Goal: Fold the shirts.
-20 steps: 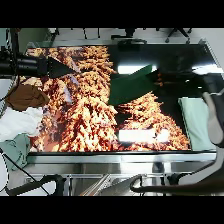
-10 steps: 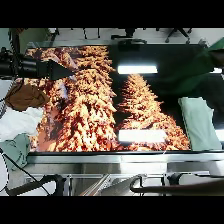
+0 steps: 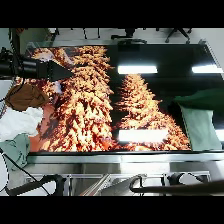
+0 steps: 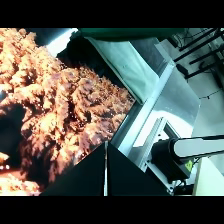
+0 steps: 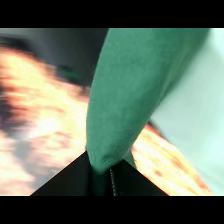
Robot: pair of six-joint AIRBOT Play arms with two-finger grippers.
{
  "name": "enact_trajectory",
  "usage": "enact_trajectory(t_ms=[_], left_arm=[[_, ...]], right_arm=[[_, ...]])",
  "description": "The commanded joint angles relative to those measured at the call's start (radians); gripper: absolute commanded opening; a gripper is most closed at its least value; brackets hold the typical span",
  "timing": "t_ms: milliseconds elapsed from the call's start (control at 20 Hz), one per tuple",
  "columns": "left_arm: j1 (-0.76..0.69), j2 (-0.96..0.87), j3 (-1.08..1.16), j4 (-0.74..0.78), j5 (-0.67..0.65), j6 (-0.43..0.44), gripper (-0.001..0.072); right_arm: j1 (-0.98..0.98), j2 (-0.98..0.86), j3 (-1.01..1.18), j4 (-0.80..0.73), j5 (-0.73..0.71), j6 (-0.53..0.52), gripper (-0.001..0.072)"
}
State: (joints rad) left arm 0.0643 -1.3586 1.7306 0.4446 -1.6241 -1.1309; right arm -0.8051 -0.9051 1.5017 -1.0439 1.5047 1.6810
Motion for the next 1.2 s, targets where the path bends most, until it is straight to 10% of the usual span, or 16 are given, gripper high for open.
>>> enact_trajectory(t_ms=[0,150,200,300,450,650,750,900,1150], left_arm=[[0.001,0.000,0.000,0.000,-0.001,0.009,0.0014],[0.001,0.000,0.000,0.001,-0.026,0.027,0.0014],[0.001,0.000,0.000,0.003,-0.030,0.027,0.0014],[0.001,0.000,0.000,0.004,-0.030,0.027,0.0013],[0.001,0.000,0.000,0.004,-0.027,0.027,0.0014],[0.001,0.000,0.000,0.003,0.008,0.027,0.0014],[0.001,0.000,0.000,0.004,0.045,0.027,0.0014],[0.000,0.000,-0.002,0.007,0.052,0.027,0.0012],[-0.063,0.131,-0.281,0.010,0.137,0.043,0.0010]], right_arm=[[-0.006,0.108,-0.155,-0.355,0.101,0.106,0.0020],[-0.006,0.174,-0.338,-0.492,0.115,0.158,0.0027],[-0.006,0.183,-0.389,-0.512,0.112,0.165,0.0120],[-0.006,0.171,-0.439,-0.528,0.120,0.171,0.0572],[-0.005,0.133,-0.357,-0.518,0.123,0.148,0.0583],[-0.002,0.086,-0.158,-0.336,0.020,0.147,0.0530],[0.014,0.090,-0.142,-0.095,-0.098,0.067,0.0030],[0.154,0.090,-0.145,0.083,-0.188,-0.035,0.0021],[0.635,0.160,-0.322,-0.082,-0.307,-0.065,0.0020]])
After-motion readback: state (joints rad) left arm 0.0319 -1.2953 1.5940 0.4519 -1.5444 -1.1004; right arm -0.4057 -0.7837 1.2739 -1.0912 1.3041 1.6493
